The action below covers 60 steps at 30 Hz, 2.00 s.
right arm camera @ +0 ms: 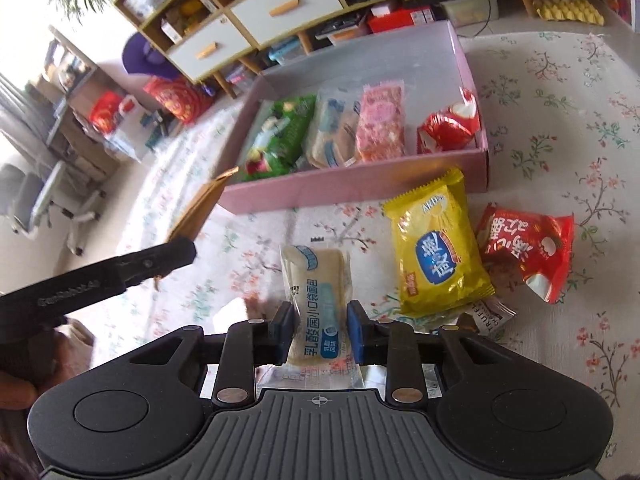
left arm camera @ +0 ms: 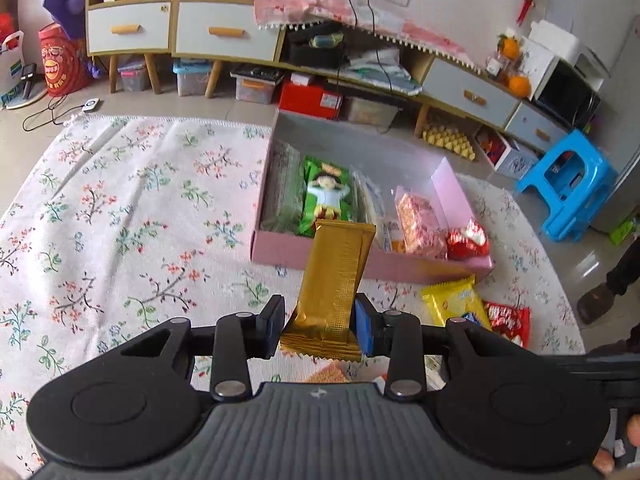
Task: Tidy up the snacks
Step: 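Carry the gold bar and white milk bar over the pink box, then lower both bars into the box and open both tools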
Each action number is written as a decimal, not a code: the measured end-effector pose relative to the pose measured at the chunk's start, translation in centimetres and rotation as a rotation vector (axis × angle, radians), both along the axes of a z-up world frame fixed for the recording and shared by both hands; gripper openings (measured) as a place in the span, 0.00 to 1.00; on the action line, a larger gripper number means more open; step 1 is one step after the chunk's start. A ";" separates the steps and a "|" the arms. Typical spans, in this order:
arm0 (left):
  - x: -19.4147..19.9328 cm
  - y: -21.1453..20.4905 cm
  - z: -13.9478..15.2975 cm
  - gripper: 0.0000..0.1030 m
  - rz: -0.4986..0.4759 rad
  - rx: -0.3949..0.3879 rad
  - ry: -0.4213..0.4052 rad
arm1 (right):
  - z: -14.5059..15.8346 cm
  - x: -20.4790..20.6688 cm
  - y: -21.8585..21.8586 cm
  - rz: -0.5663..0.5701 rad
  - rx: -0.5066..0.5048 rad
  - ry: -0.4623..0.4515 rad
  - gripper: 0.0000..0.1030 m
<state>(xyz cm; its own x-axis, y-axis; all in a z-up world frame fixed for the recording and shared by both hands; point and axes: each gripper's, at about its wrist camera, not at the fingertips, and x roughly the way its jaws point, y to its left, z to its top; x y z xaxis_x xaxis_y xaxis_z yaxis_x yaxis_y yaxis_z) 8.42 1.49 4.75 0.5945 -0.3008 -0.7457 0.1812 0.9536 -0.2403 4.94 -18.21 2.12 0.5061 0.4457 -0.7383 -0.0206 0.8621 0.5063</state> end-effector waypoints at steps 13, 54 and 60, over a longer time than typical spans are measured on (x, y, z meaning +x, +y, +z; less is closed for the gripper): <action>0.3 0.2 0.2 0.33 0.022 -0.030 -0.004 | 0.9 -0.4 -1.7 -0.068 0.126 0.011 0.24; 7.9 -5.6 -2.8 0.33 -0.050 -0.127 -0.031 | -1.7 10.7 -6.7 -0.357 0.069 -0.060 0.24; 8.2 -6.0 -3.1 0.34 -0.050 -0.078 -0.051 | -2.0 11.6 -5.9 -0.342 0.022 -0.108 0.27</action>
<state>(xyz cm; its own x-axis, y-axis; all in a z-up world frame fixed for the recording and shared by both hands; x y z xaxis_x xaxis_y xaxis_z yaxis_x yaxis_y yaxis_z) 16.58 -4.53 1.68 0.6138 -0.3871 -0.6880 0.2420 0.9219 -0.3027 16.55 -24.06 0.16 0.7036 0.2522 -0.6643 0.2128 0.8172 0.5356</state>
